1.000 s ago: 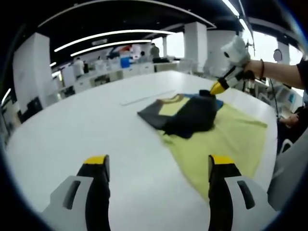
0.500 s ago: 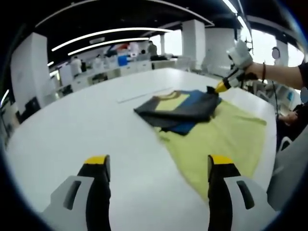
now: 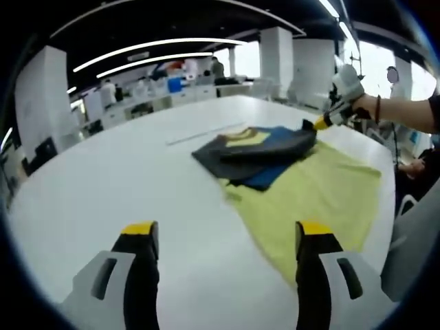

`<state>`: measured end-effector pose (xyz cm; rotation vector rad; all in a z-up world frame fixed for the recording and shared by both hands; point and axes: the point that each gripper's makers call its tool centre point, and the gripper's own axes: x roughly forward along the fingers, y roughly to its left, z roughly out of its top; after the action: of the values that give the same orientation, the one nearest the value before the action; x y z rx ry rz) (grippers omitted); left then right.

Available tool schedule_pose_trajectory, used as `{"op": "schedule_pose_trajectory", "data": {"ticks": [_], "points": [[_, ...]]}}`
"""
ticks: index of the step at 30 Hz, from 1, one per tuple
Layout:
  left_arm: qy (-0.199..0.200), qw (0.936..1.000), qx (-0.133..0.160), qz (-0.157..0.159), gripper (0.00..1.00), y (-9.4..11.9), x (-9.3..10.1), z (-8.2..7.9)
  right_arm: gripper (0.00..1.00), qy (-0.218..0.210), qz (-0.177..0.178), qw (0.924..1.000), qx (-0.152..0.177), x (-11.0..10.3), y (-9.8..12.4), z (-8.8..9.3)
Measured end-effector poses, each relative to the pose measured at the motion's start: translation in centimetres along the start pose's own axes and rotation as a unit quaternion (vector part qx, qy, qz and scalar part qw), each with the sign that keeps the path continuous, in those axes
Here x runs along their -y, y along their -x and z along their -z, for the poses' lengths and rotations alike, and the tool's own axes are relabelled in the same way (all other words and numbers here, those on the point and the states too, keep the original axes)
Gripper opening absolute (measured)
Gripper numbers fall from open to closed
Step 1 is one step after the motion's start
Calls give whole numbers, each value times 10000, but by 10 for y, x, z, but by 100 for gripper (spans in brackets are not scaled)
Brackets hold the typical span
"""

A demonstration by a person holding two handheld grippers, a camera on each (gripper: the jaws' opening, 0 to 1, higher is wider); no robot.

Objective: Fold the garment on the visible template until the final outline fits inside the template.

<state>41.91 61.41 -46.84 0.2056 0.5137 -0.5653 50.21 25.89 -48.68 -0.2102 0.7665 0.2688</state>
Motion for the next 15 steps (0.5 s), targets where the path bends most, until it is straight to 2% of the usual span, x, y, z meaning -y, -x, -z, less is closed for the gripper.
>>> {"op": "schedule_pose_trajectory", "data": {"ticks": [8, 11, 15], "points": [[124, 9999, 52, 50, 76, -3, 1, 0, 0, -413, 0, 9991, 78, 10, -11, 5], [140, 9999, 56, 73, 75, -4, 2, -1, 0, -686, -27, 9976, 40, 12, -14, 8], [80, 9999, 78, 86, 74, -7, 4, -5, 0, -799, -84, 9968, -14, 13, -17, 11]]}}
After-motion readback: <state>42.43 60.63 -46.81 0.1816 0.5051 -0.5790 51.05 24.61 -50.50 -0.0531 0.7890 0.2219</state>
